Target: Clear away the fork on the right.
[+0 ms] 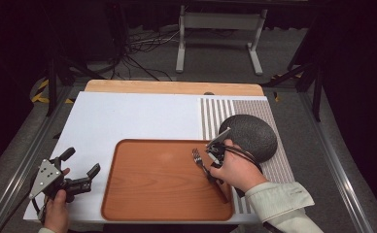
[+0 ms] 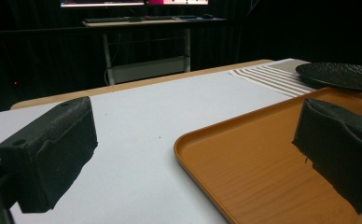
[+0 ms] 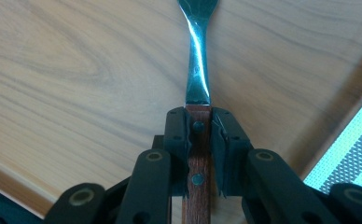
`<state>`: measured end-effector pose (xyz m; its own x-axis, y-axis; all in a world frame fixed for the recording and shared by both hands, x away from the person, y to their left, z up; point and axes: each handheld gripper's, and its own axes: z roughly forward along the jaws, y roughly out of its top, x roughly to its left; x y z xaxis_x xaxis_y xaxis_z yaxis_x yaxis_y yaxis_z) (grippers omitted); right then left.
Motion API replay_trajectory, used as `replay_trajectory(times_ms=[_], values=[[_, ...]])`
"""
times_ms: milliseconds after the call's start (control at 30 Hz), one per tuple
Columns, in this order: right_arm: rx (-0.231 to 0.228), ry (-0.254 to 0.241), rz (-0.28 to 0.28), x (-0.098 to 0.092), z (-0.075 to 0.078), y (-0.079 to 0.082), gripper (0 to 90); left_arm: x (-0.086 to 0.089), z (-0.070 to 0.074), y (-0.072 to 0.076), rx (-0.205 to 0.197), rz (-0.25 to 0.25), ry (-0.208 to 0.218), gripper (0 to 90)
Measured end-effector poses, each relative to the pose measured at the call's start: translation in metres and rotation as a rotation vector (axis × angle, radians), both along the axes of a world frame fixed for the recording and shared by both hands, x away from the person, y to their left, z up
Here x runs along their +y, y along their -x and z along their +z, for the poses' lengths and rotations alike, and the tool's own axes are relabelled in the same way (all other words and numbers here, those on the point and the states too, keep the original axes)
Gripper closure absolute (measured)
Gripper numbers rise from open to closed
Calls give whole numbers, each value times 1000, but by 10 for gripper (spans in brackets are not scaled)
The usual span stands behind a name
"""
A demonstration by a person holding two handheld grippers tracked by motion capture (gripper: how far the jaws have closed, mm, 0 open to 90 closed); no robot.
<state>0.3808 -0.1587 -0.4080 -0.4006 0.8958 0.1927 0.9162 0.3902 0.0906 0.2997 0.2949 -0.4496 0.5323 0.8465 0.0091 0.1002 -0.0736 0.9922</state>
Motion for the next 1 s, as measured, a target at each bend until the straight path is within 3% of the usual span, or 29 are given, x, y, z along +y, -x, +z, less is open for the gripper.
replay_trajectory(times_ms=[233,500,667,733,833,900,1000], values=[[11,-18,-4,0,0,-1,724,0,0,0,0,0,1,3],[-25,-33,25,-3,6,-1,628,0,0,0,0,1,4,3],[-139,-74,136,-4,14,-1,497,0,0,0,0,2,5,4],[-231,-87,212,-4,16,0,429,0,0,0,0,1,4,3],[-323,-106,303,-5,17,-2,325,0,0,0,1,2,3,3],[-355,-129,342,-4,17,-3,266,0,0,0,1,1,3,4],[-410,-179,390,-3,18,-5,260,0,0,0,0,1,3,3]])
